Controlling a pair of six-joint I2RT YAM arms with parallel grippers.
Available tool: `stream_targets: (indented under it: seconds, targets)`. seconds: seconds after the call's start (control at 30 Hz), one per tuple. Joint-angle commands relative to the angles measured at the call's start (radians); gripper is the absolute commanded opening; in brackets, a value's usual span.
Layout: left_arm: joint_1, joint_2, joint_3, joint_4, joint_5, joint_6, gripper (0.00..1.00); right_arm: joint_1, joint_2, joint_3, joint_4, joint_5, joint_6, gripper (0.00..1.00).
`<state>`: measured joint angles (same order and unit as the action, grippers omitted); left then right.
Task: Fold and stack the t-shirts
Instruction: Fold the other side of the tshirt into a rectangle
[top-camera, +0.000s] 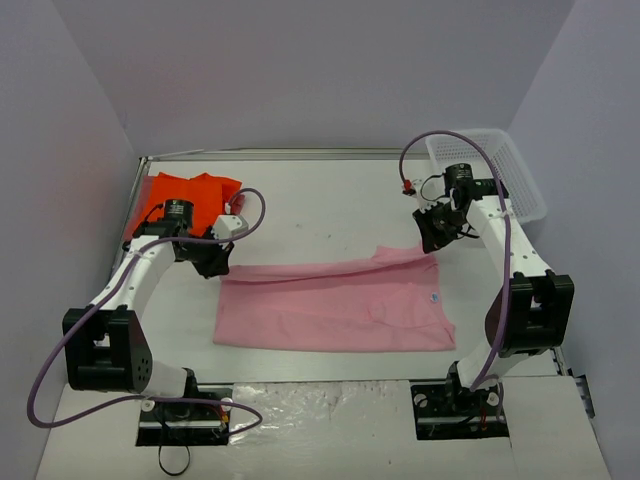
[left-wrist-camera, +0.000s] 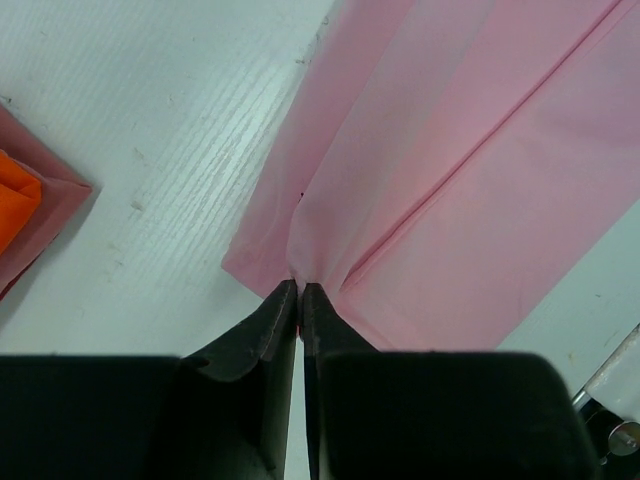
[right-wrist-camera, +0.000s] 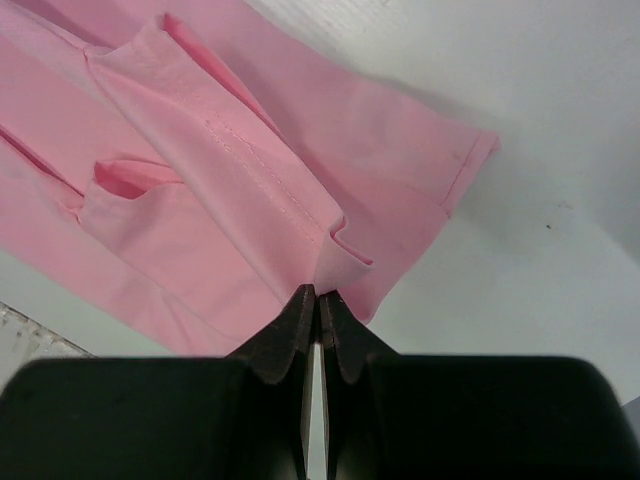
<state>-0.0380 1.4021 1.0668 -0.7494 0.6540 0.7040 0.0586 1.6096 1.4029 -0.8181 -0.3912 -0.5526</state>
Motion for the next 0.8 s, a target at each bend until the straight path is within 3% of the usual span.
stream_targets:
  seconds: [0.0,0.3,0.6,0.63,0.67,0.77]
  targets:
    - [0.007,-0.032,-0.008,0.002,0.009,0.040,0.06,-0.006,-0.053,-0.039,-0.029,0.021,-0.017,0.00]
    - [0.006,-0.038,-0.056,0.027,0.015,0.071,0.17,-0.006,-0.080,-0.119,-0.029,0.043,-0.026,0.00]
    - [0.004,-0.018,-0.096,0.058,0.022,0.072,0.17,-0.005,-0.062,-0.186,-0.030,0.040,-0.036,0.00]
    - [0.006,-0.015,-0.097,0.059,0.022,0.072,0.17,-0.006,-0.054,-0.193,-0.035,0.041,-0.041,0.04]
    - [0.006,-0.009,-0.100,0.064,0.022,0.071,0.17,-0.006,-0.050,-0.197,-0.038,0.038,-0.046,0.18]
    - [0.006,0.001,-0.105,0.071,0.022,0.066,0.17,-0.003,-0.028,-0.214,-0.075,0.028,-0.079,0.23]
